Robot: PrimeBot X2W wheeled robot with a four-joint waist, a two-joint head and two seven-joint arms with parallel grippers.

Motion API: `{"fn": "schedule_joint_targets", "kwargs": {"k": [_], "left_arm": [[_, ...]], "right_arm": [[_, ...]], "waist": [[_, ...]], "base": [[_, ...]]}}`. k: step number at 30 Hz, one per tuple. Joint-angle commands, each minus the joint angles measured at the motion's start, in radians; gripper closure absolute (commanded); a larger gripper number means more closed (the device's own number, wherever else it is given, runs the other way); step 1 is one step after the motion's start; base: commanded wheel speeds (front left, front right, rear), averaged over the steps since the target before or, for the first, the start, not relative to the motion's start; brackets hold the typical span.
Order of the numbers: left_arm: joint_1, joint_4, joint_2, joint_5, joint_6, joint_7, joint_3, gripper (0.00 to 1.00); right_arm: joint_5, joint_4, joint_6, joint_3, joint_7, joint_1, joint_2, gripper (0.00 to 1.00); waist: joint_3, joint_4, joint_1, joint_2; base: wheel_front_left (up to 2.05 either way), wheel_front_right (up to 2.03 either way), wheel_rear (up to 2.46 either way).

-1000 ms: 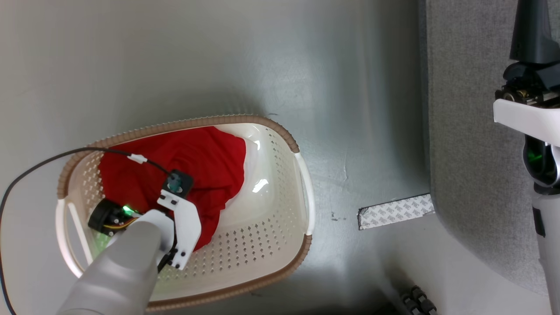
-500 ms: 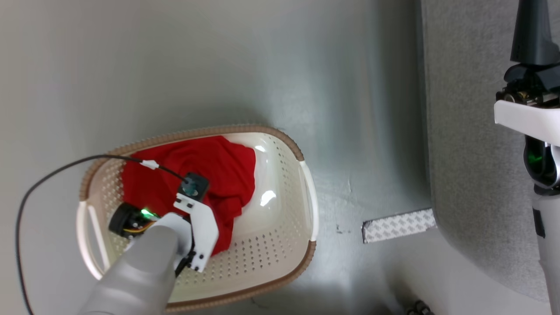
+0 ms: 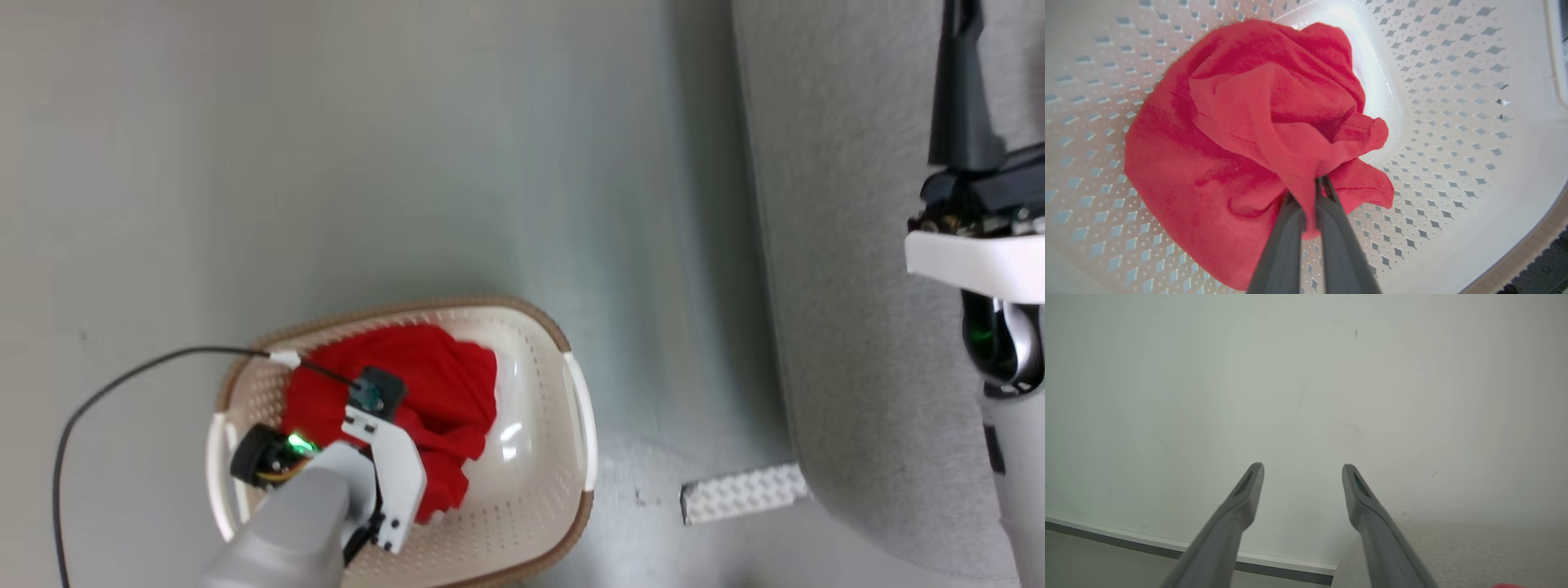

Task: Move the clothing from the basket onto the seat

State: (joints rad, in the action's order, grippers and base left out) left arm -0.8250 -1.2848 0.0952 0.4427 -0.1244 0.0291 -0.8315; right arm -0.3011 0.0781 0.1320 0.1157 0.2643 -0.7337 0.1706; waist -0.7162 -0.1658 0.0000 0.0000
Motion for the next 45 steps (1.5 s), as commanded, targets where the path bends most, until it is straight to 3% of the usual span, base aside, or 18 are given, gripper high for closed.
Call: {"fn": "schedule_joint_targets", "kwargs": {"k": [1, 8, 17, 28, 45], "left_arm": [[0.025, 0.006, -0.005, 0.012, -0.004, -0.021, -0.002, 1.0], [0.09, 0.032, -0.016, 0.057, -0.006, -0.097, -0.007, 1.0], [0.177, 0.11, -0.011, 0.111, -0.007, -0.227, -0.095, 1.0], [0.208, 0.204, 0.007, 0.165, -0.007, -0.293, -0.123, 1.0], [0.346, 0.639, 0.121, 0.081, 0.063, -0.294, 0.092, 1.0]], "right_arm": [[-0.005, 0.009, -0.003, 0.001, 0.0, 0.021, 0.009, 0.0], [-0.011, 0.037, -0.003, 0.011, 0.0, 0.07, 0.013, 0.0], [-0.034, 0.099, -0.003, 0.032, 0.0, 0.157, 0.039, 0.0], [-0.057, 0.14, -0.003, 0.049, 0.0, 0.226, 0.045, 0.0], [-0.099, 0.185, -0.003, 0.079, 0.0, 0.367, 0.028, 0.0]], "waist": [[0.072, 0.009, 0.0, 0.0], [0.192, 0.028, 0.0, 0.0], [0.367, 0.085, 0.0, 0.0], [0.487, 0.124, 0.0, 0.0], [0.643, 0.14, 0.0, 0.0]], "base": [[0.0, 0.0, 0.0], [0.0, 0.0, 0.0], [0.0, 0.0, 0.0], [0.0, 0.0, 0.0], [0.0, 0.0, 0.0]]}}
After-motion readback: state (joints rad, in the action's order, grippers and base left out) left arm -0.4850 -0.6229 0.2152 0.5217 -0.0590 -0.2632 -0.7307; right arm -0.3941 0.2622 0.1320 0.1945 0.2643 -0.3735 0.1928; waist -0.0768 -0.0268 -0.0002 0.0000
